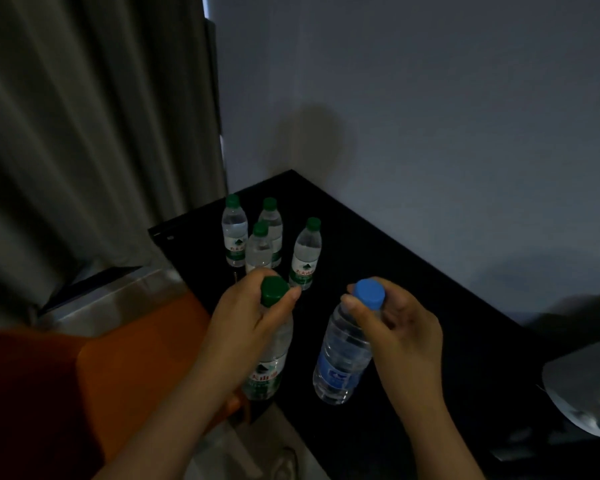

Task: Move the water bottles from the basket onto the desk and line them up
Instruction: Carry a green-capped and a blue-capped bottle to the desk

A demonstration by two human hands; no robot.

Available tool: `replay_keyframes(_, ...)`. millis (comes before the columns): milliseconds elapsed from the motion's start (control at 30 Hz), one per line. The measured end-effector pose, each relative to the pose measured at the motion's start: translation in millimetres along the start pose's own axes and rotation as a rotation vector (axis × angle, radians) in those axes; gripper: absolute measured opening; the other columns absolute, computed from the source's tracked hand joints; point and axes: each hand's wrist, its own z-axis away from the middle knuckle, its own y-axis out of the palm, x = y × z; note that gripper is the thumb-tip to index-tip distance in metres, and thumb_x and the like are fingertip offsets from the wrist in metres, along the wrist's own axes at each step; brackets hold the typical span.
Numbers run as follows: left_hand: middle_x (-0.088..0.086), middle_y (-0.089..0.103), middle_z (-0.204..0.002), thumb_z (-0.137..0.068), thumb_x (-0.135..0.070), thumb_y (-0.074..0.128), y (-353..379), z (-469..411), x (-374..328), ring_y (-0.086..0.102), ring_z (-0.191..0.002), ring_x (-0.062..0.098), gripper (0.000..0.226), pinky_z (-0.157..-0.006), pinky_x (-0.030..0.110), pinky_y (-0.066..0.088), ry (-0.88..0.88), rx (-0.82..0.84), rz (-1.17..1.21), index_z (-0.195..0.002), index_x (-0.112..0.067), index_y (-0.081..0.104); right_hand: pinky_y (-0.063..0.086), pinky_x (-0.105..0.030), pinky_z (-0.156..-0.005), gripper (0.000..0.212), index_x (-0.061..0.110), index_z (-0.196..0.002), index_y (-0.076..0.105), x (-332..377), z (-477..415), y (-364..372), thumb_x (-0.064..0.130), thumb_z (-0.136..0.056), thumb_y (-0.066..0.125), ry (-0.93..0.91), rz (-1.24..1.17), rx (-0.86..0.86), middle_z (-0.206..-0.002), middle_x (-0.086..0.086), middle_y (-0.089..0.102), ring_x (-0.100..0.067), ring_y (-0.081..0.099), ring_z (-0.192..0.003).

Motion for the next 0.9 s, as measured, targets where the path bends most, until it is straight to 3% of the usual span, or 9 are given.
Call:
replay_keyframes(100,0.003,0.064,-0.076,-0.082,-0.057,0.046,12.2,-26.0,14.6,0.06,-0.068,0.011,0.042,-0.06,0.031,0.046,-0.02,0.053,-0.04,-0.087,-0.018,0.059,0.05,-0.008,-0.069,0.019,0.046,-0.088,0.069,-18.2,-23.8,-2.5,0.046,-0.069,0.072,0.0,0.043,0.037,-0.089,0.017,0.072,0.001,0.068,-0.083)
replay_keyframes(300,-0.016,0.067,-0.094,-0.08,-0.052,0.05,35.9,-56.7,44.0,0.061,-0.088,-0.004,0.043,-0.072,0.016,0.049,-0.112,0.112,0.006,-0.099,-0.015,0.062,0.052,-0.011,-0.073,0.021,0.045,-0.09,0.067,-50.2,-56.8,-8.1,0.053,-0.071,0.068,0.021,0.096,0.095,-0.092,0.015,0.071,0.0,0.067,-0.087)
replay_keyframes(500,-0.006,0.068,-0.101,-0.084,-0.04,0.057,55.0,-79.5,68.7,0.063,-0.094,0.003,0.022,-0.083,0.033,0.053,-0.193,0.158,0.059,-0.097,-0.021,0.061,0.049,-0.005,-0.071,0.024,0.053,-0.088,0.063,-76.7,-67.9,-16.8,0.032,-0.079,0.072,0.091,0.226,0.145,-0.091,0.022,0.067,0.01,0.062,-0.083)
replay_keyframes(567,0.0,0.068,-0.103,-0.088,-0.032,0.059,62.2,-87.1,76.6,0.063,-0.098,0.009,0.016,-0.086,0.039,0.052,-0.198,0.189,0.052,-0.097,-0.019,0.06,0.049,-0.006,-0.07,0.02,0.044,-0.088,0.061,-83.9,-69.3,-18.2,0.029,-0.081,0.071,0.109,0.297,0.162,-0.09,0.025,0.065,0.011,0.061,-0.08)
replay_keyframes(633,0.004,0.067,-0.103,-0.091,-0.024,0.059,66.5,-94.3,82.5,0.062,-0.1,0.014,0.011,-0.087,0.043,0.051,-0.202,0.203,0.072,-0.098,-0.015,0.06,0.05,-0.01,-0.069,0.019,0.029,-0.096,0.056,-87.7,-69.3,-17.6,0.024,-0.083,0.07,0.111,0.335,0.156,-0.096,0.018,0.063,0.009,0.06,-0.078)
replay_keyframes(733,0.009,0.066,-0.1,-0.091,-0.022,0.058,70.3,-106.7,89.0,0.063,-0.093,0.016,0.014,-0.083,0.044,0.051,-0.204,0.225,0.104,-0.1,-0.012,0.061,0.05,-0.012,-0.067,0.019,0.021,-0.093,0.058,-89.8,-69.9,-15.8,0.011,-0.083,0.071,0.082,0.347,0.126,-0.101,0.004,0.059,0.001,0.063,-0.079)
replay_keyframes(833,0.009,0.065,-0.099,-0.092,-0.022,0.057,74.8,-118.7,94.4,0.062,-0.091,0.008,0.013,-0.081,0.04,0.052,-0.214,0.242,0.135,-0.1,-0.012,0.061,0.053,-0.014,-0.073,0.018,0.038,-0.096,0.064,-89.9,-72.9,-15.4,0.033,-0.08,0.07,0.135,0.358,0.112,-0.09,0.01,0.067,0.004,0.064,-0.088)
replay_keyframes(900,0.01,0.066,-0.1,-0.092,-0.02,0.057,77.8,-125.6,98.0,0.061,-0.096,0.011,0.011,-0.083,0.04,0.051,-0.215,0.248,0.152,-0.098,-0.01,0.061,0.055,-0.017,-0.08,0.036,0.041,-0.109,0.057,-93.6,-73.5,-15.9,0.05,-0.074,0.063,0.194,0.394,0.107,-0.101,0.02,0.066,0.006,0.063,-0.096)
